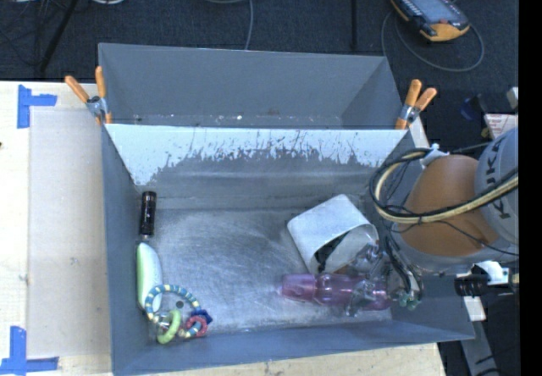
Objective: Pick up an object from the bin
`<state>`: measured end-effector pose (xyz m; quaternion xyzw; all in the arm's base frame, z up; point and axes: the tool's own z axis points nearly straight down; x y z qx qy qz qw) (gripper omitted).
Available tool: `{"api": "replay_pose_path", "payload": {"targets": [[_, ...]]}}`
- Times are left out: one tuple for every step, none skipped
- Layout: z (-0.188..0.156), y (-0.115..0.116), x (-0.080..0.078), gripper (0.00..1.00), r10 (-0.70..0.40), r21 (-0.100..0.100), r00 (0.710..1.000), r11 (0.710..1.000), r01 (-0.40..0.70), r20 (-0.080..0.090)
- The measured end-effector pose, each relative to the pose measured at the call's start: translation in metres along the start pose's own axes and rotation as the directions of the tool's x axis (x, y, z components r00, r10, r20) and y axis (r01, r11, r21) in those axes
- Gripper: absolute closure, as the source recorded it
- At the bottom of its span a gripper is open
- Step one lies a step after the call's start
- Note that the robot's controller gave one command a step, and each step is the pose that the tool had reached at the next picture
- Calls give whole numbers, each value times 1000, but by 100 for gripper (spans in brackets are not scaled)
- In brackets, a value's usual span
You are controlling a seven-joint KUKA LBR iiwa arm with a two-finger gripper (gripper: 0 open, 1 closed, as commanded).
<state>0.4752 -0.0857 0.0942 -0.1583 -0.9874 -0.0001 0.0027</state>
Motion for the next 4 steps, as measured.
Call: {"api": "replay_pose_path", "payload": {"targets": [[0,0,0,100,-1,0,1000,1000,1,0],[-55,0,-13,100,-5,0,1000,1000,5,-2],[-111,-11,-33,100,21,-1,1000,1000,-21,3],[-119,-13,-36,100,24,-1,1000,1000,-24,10]]}}
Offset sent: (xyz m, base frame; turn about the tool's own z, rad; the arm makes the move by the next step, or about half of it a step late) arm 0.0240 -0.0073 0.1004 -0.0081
